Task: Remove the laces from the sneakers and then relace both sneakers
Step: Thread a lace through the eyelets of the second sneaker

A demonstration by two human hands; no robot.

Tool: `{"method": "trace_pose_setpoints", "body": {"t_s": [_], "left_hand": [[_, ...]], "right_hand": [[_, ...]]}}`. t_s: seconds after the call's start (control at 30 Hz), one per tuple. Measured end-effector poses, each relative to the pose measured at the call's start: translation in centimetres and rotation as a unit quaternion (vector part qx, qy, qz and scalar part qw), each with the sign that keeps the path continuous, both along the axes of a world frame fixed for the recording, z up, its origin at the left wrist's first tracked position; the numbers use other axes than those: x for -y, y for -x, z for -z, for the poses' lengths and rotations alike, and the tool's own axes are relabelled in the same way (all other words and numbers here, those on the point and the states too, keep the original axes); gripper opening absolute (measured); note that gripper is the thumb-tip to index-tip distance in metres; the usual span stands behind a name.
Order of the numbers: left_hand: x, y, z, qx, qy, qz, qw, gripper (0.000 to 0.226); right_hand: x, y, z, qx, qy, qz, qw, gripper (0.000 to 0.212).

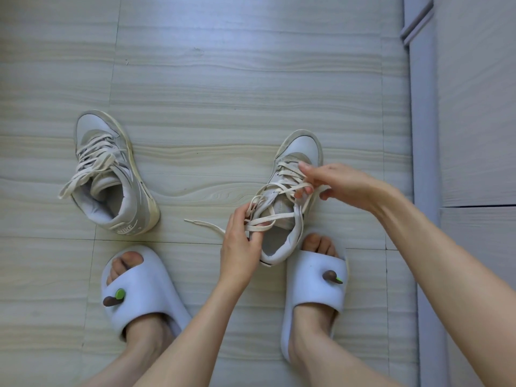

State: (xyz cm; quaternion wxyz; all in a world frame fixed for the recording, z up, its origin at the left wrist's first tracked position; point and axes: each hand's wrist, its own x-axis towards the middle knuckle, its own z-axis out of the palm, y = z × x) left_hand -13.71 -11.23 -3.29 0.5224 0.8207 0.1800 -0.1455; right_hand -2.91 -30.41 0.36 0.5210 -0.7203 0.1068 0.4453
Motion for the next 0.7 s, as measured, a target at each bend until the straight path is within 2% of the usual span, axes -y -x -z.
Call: {"method": "trace_pose_setpoints", "body": {"t_s": [0.1, 0.17, 0.2, 0.27, 0.3, 0.33, 0.37, 0.43, 0.5, 0.53, 0.57, 0.63, 0.7], "left_hand": [[0.0, 0.1, 0.1, 0.007, 0.007, -0.007, 1.0, 0.033], [0.0, 0.0, 0.2, 0.008, 0.003, -0.006, 1.0, 0.034], [0.0, 0.0, 0.3, 0.006, 0.001, -0.002, 1.0, 0.035], [0.0, 0.0, 0.2, 0.005, -0.002, 0.004, 1.0, 0.038], [-0.1, 0.0, 0.2, 0.004, -0.004, 0.007, 1.0, 0.039], [-0.1, 0.0, 0.1, 0.004, -0.007, 0.01, 1.0, 0.039], [-0.2, -0.1, 0.1, 0.004, -0.009, 0.011, 1.0, 0.039], [-0.2, -0.1, 0.2, 0.009, -0.012, 0.008, 1.0, 0.039], [-0.2, -0.1, 0.2, 0.012, -0.013, 0.003, 1.0, 0.039], [-0.2, -0.1, 0.1, 0.015, -0.012, 0.001, 1.0, 0.039], [-0.2, -0.2, 0.1, 0.019, -0.011, 0.002, 1.0, 0.038], [-0.3, -0.2, 0.2, 0.021, -0.012, 0.007, 1.0, 0.036], [-0.3, -0.3, 0.2, 0.013, -0.009, 0.015, 1.0, 0.035]], "right_hand": [[0.2, 1.6, 0.9, -0.04, -0.14, 0.14, 0.979, 0.042], [-0.1, 2.4, 1.3, -0.059, -0.179, 0.207, 0.96, 0.04], [0.0, 2.6, 1.4, -0.049, -0.161, 0.206, 0.964, 0.04], [1.0, 2.3, 1.1, 0.039, -0.004, 0.088, 0.995, 0.047], [1.6, 1.8, 0.9, 0.09, 0.083, 0.019, 0.992, 0.053], [2.1, 1.3, 0.7, 0.119, 0.12, -0.004, 0.986, 0.057], [2.3, 1.0, 0.5, 0.123, 0.103, 0.014, 0.987, 0.058], [1.9, 1.0, 0.0, 0.073, -0.038, 0.126, 0.989, 0.048], [1.3, 1.4, 0.3, 0.004, -0.177, 0.226, 0.958, 0.04], [1.3, 1.7, 0.6, -0.01, -0.195, 0.244, 0.95, 0.038], [1.5, 1.9, 0.8, -0.011, -0.179, 0.247, 0.952, 0.037], [2.5, 2.2, 1.0, 0.036, -0.065, 0.205, 0.976, 0.042], [3.0, 2.3, 1.1, 0.094, 0.03, 0.155, 0.983, 0.048]]}}
